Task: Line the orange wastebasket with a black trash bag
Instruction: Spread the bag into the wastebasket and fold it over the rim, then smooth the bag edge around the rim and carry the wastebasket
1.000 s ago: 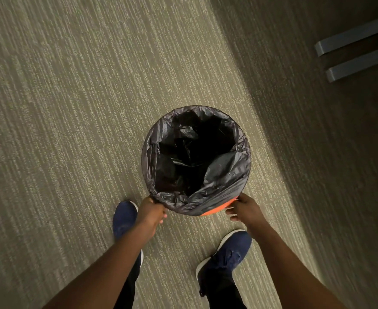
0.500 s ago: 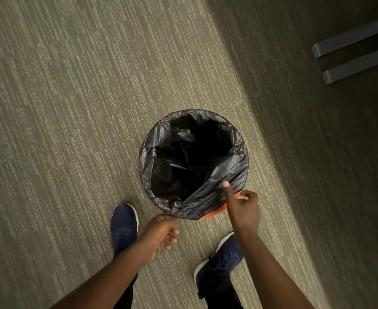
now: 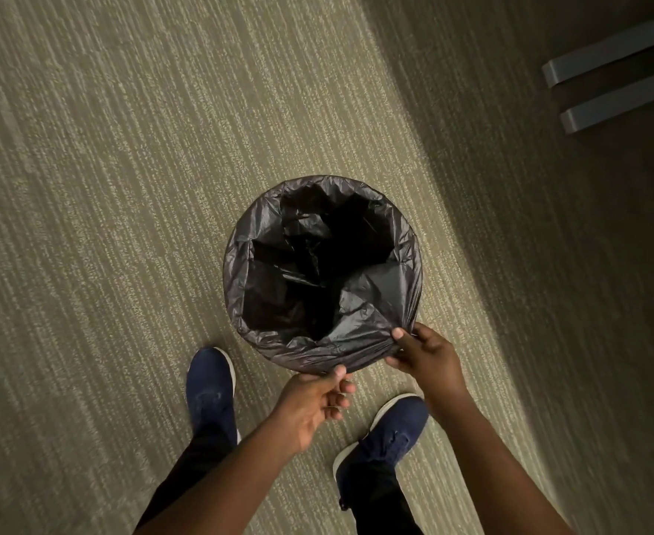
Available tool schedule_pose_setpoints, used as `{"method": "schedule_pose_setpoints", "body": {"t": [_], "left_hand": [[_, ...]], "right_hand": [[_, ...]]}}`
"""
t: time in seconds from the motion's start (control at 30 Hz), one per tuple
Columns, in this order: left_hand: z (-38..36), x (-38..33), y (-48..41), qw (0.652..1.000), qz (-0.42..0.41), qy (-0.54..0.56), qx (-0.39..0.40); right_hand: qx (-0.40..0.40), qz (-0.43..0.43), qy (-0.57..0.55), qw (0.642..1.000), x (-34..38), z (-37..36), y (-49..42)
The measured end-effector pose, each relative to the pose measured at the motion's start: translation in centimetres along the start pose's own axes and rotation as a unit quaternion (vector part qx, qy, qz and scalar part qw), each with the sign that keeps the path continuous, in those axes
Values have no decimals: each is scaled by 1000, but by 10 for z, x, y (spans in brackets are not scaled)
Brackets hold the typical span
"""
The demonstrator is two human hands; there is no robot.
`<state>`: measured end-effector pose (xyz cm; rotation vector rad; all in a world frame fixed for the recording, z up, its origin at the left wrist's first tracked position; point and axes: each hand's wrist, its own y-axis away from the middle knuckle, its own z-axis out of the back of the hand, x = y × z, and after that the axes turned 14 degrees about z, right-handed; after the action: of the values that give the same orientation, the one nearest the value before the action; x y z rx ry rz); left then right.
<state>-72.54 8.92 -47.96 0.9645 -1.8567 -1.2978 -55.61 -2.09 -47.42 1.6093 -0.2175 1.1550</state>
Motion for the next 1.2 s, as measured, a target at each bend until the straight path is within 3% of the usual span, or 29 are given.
{"method": "schedule_pose_setpoints", "body": {"t": [0.07, 0.17, 0.5, 0.87, 1.07, 1.2], "left_hand": [[2, 1, 0, 1000, -14, -13, -1], [5, -2, -3, 999, -36, -29, 2], [20, -17, -25, 996, -53, -66, 36], [16, -1, -58, 995, -27, -84, -45], [28, -17, -82, 994, -6, -32, -106], [37, -20, -77, 992, 16, -73, -106]], "right_hand": [[30, -16, -48, 998, -6, 8, 1], [11, -45, -86, 995, -12, 14, -1], [108, -2, -52, 993, 2, 9, -25], [43, -117, -44, 991, -40, 22, -37], [15, -111, 1, 994, -44, 5, -55], [-40, -112, -7, 993, -32, 2, -54]]}}
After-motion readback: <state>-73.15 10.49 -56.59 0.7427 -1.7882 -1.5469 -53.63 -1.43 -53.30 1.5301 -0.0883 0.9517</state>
